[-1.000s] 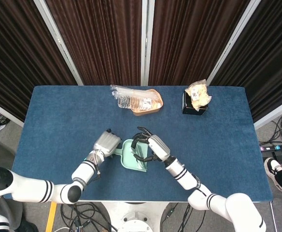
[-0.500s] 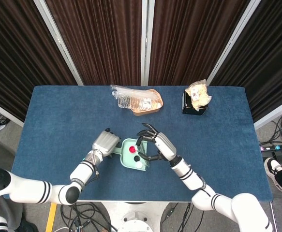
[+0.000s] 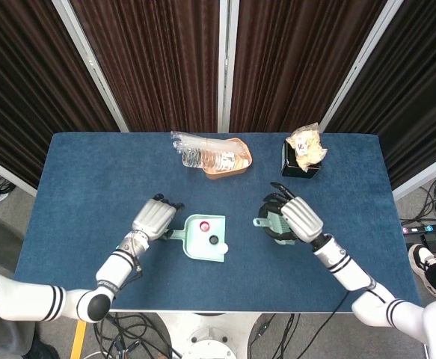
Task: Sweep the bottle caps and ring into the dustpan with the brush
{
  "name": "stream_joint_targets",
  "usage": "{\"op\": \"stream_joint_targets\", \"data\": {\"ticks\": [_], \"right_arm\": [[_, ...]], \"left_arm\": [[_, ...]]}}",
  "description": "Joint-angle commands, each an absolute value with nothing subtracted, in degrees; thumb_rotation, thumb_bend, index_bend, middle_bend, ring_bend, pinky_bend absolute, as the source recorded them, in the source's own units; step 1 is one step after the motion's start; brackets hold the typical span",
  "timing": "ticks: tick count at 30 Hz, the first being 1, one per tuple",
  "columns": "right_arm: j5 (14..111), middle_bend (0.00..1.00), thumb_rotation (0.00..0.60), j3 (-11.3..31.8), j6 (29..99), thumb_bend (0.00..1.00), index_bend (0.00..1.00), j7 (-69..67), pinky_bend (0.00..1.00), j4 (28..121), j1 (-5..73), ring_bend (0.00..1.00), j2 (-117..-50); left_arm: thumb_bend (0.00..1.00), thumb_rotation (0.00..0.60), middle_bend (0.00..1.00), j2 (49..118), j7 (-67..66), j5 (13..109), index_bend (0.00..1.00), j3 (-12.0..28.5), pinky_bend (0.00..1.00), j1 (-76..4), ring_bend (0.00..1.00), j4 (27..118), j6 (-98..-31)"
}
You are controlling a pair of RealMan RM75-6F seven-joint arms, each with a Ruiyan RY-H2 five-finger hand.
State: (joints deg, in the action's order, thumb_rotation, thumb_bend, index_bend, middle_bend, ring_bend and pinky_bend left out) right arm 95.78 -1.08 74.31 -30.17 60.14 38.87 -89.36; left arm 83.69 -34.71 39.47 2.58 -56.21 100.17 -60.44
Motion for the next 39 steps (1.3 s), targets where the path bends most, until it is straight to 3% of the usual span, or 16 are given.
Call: {"op": "stream_joint_targets", "data": {"ticks": [1,7,15,28,39], "right_arm": [[93.8,0.64,0.6,-2.8,65.9,0.55,0.69,-20.7,0.06,66.0,39.6,0.23,-84.8],[91.8,0.63,0.6,-1.6,63.7,0.55,0.69,-18.3,0.05,67.6,39.5,0.23,-86.4],[92.4,0.63,0.6,-0.2,63.8,0.55,0.68,-24.1,0.05,67.5,40.4,0.23,-90.1],[91.6,0.63,0.6,6.6,66.8,0.55,0.68,-27.0,0.05,60.2,44.4,0.24,-107.3],[92.7,0.63,0.6,9.1,70.3,0.55,0.68,-29.2,0.05,52.1,47.6,0.24,-116.8]], "left_arm": [[0.34,0.6,0.35,81.3,-29.6,44.4,0.22,2.5,0.17,-52.0,0.27,101.5,-64.0],[0.34,0.6,0.35,77.6,-23.1,50.4,0.22,1.7,0.17,-46.4,0.27,101.7,-67.3],[0.33,0.6,0.35,75.5,-20.6,53.1,0.22,2.1,0.16,-43.8,0.27,101.0,-66.0],[0.33,0.6,0.35,74.9,-20.7,57.1,0.22,2.5,0.16,-39.9,0.27,103.1,-68.0],[0.33,0.6,0.35,73.9,-21.3,58.5,0.22,3.1,0.16,-37.7,0.27,105.0,-68.3]]}}
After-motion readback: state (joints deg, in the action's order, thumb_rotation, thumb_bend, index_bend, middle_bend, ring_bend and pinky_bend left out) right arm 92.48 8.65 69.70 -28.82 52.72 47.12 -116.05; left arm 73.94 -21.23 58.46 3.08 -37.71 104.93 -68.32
